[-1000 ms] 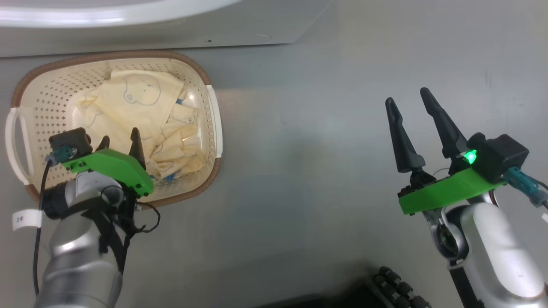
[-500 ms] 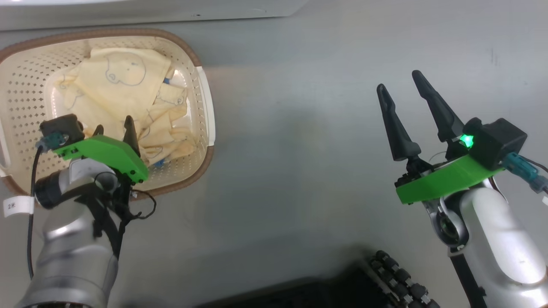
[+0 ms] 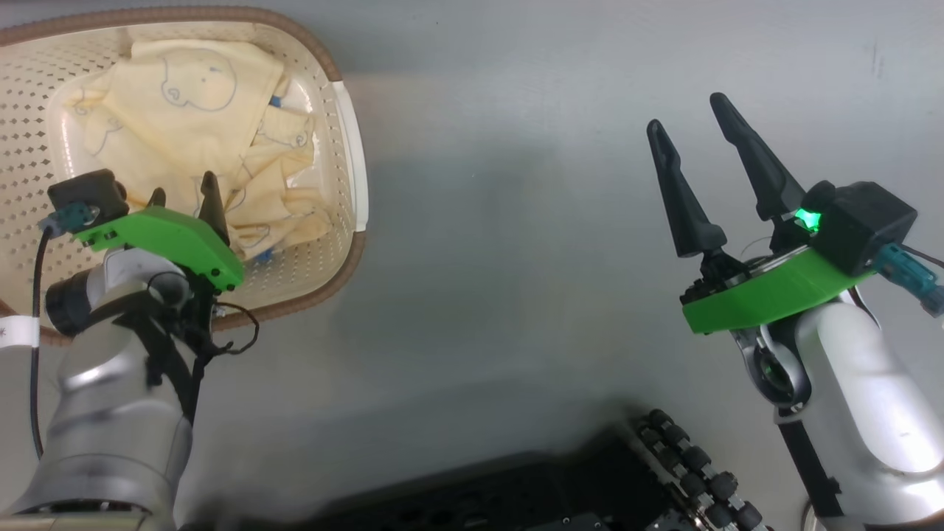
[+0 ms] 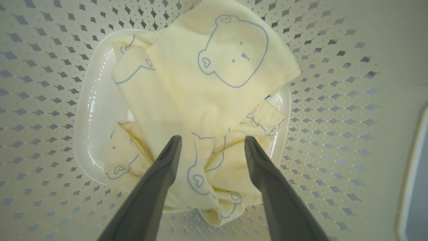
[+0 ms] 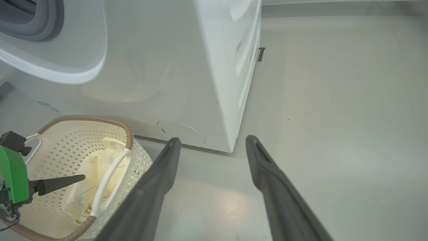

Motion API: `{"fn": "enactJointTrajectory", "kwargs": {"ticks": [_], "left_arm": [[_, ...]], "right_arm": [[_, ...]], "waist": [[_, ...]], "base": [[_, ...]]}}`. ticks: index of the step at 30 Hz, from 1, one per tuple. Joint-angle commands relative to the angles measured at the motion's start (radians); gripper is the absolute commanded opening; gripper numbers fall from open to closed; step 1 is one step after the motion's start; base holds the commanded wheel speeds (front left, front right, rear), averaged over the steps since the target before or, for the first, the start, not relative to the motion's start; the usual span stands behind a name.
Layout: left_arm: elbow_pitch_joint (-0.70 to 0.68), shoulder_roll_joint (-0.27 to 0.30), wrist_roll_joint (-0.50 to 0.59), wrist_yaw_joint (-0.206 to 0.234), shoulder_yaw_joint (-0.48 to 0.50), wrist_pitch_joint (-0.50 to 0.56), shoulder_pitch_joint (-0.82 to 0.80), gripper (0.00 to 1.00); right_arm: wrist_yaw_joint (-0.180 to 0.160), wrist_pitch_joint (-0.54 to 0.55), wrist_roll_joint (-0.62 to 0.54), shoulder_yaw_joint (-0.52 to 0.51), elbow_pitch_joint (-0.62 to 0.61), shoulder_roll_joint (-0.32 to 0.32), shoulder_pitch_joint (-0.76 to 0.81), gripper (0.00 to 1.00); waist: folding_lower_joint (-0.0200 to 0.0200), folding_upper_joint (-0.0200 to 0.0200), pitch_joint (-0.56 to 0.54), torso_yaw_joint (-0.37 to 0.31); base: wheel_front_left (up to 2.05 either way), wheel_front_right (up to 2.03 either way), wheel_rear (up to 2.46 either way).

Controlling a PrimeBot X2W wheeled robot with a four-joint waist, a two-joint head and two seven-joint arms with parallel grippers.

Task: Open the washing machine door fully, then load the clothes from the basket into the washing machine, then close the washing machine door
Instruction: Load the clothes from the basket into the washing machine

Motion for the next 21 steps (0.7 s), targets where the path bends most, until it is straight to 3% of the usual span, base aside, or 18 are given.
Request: {"fn": "enactJointTrajectory", "kwargs": {"ticks": [1, 21], "left_arm": [[-0.002, 0.036, -0.009, -0.001, 0.011, -0.010, 0.016, 1.00], [0.011, 0.043, -0.017, 0.004, -0.021, -0.010, -0.026, 1.00]], "right_arm": [[-0.003, -0.009, -0.004, 0.018, -0.027, -0.012, 0.019, 1.00], [-0.003, -0.009, 0.003, 0.022, -0.037, -0.010, 0.006, 1.00]], "waist": [[0.0000, 0.0000, 0.011, -0.001], [0.0000, 0.0000, 0.063, -0.017]], "base": [[0.00, 0.00, 0.00], [0.00, 0.00, 0.00]]}}
